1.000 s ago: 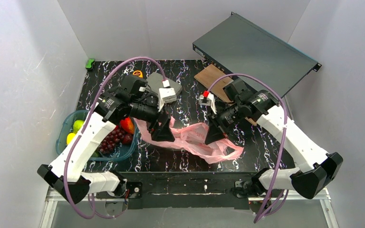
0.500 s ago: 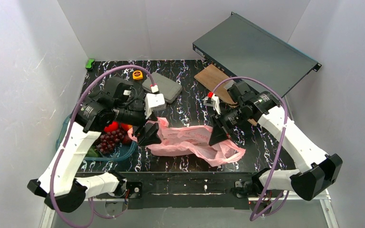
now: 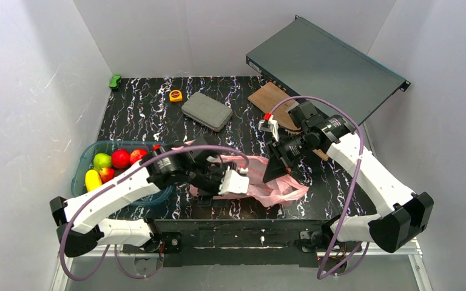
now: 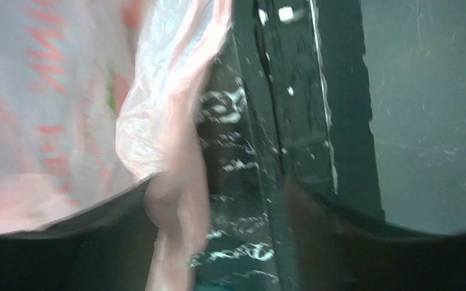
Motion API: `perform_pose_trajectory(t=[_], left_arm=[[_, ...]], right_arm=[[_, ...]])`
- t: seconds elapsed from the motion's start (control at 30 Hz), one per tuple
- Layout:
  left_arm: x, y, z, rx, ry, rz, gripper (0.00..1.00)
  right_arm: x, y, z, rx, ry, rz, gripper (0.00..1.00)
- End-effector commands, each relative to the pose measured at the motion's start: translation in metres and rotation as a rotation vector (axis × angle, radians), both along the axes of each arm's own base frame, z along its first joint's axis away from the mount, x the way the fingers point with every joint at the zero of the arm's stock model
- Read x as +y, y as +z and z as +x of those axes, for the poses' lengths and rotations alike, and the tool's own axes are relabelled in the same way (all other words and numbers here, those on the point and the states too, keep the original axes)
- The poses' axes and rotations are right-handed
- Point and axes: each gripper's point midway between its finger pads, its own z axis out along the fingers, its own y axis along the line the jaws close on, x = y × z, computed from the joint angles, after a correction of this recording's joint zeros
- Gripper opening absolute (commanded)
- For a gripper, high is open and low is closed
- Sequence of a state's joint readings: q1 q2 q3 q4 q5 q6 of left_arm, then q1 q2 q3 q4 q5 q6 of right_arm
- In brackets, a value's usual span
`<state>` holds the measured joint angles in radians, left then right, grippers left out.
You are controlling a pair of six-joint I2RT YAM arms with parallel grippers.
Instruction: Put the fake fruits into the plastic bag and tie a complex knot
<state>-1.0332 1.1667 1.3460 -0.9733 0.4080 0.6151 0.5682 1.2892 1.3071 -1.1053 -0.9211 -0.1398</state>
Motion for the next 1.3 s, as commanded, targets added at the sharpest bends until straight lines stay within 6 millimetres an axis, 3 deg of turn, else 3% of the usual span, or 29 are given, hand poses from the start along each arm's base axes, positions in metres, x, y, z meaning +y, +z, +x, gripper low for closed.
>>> perform_pose_trajectory(t=[0.0,0.1,0.17,0.27,0.33,0.43,0.53,0.57,0.6,0.67,0.7,0.8,0.87,0.93,1.0,1.1,1.2,1.27], left_arm=[[0.023,-0.057,-0.004,-0.06,-0.086,0.145,0.52],[0.052,-0.104,-0.026,-0.034,-0.151,0.249,0.18],[0.069,-0.127,-0.034,-0.028,-0.166,0.301,0.03],[0.088,-0.153,-0.037,-0.051,-0.17,0.366,0.0],[0.096,-0.165,-0.035,-0.059,-0.166,0.412,0.0],[0.09,-0.156,-0.036,-0.052,-0.162,0.39,0.0],[0.07,-0.121,-0.05,0.022,-0.177,0.28,0.0],[0.062,-0.108,-0.053,0.04,-0.173,0.24,0.08],[0.054,-0.094,-0.054,0.054,-0.157,0.201,0.23],[0.037,-0.062,-0.052,0.079,-0.117,0.118,0.61],[0.03,-0.049,-0.051,0.105,-0.088,0.083,0.68],[0.015,-0.017,-0.037,0.185,0.028,-0.008,0.74],[0.013,-0.016,-0.013,0.186,0.137,-0.006,0.74],[0.016,-0.025,0.02,0.101,0.238,0.018,0.75],[0.02,-0.032,0.049,-0.021,0.313,0.009,0.86],[0.026,-0.049,0.066,-0.113,0.319,0.045,0.98],[0.044,-0.079,0.086,-0.183,0.386,0.161,0.98],[0.057,-0.091,0.099,-0.172,0.443,0.19,0.83]], right_arm=[[0.005,0.01,0.014,-0.04,-0.02,0.052,0.01],[0.001,0.004,0.041,-0.094,-0.098,0.031,0.01],[0.0,0.004,0.067,-0.156,-0.165,0.035,0.01],[0.0,0.009,0.114,-0.245,-0.297,0.06,0.01],[0.001,0.008,0.135,-0.246,-0.362,0.066,0.01],[0.002,-0.011,0.136,-0.194,-0.356,0.022,0.01],[0.004,-0.03,0.121,-0.176,-0.311,-0.024,0.01],[0.005,-0.034,0.116,-0.177,-0.292,-0.036,0.01],[0.006,-0.037,0.111,-0.185,-0.272,-0.042,0.01],[0.008,-0.04,0.105,-0.194,-0.244,-0.048,0.01],[0.008,-0.043,0.102,-0.199,-0.228,-0.055,0.01],[0.011,-0.052,0.098,-0.199,-0.186,-0.085,0.01],[0.012,-0.057,0.097,-0.172,-0.16,-0.096,0.01],[0.014,-0.057,0.096,-0.148,-0.134,-0.096,0.01],[0.016,-0.056,0.095,-0.134,-0.116,-0.091,0.01],[0.016,-0.051,0.093,-0.139,-0.105,-0.077,0.01],[0.014,-0.043,0.085,-0.141,-0.076,-0.051,0.01],[0.012,-0.037,0.077,-0.147,-0.047,-0.032,0.01]])
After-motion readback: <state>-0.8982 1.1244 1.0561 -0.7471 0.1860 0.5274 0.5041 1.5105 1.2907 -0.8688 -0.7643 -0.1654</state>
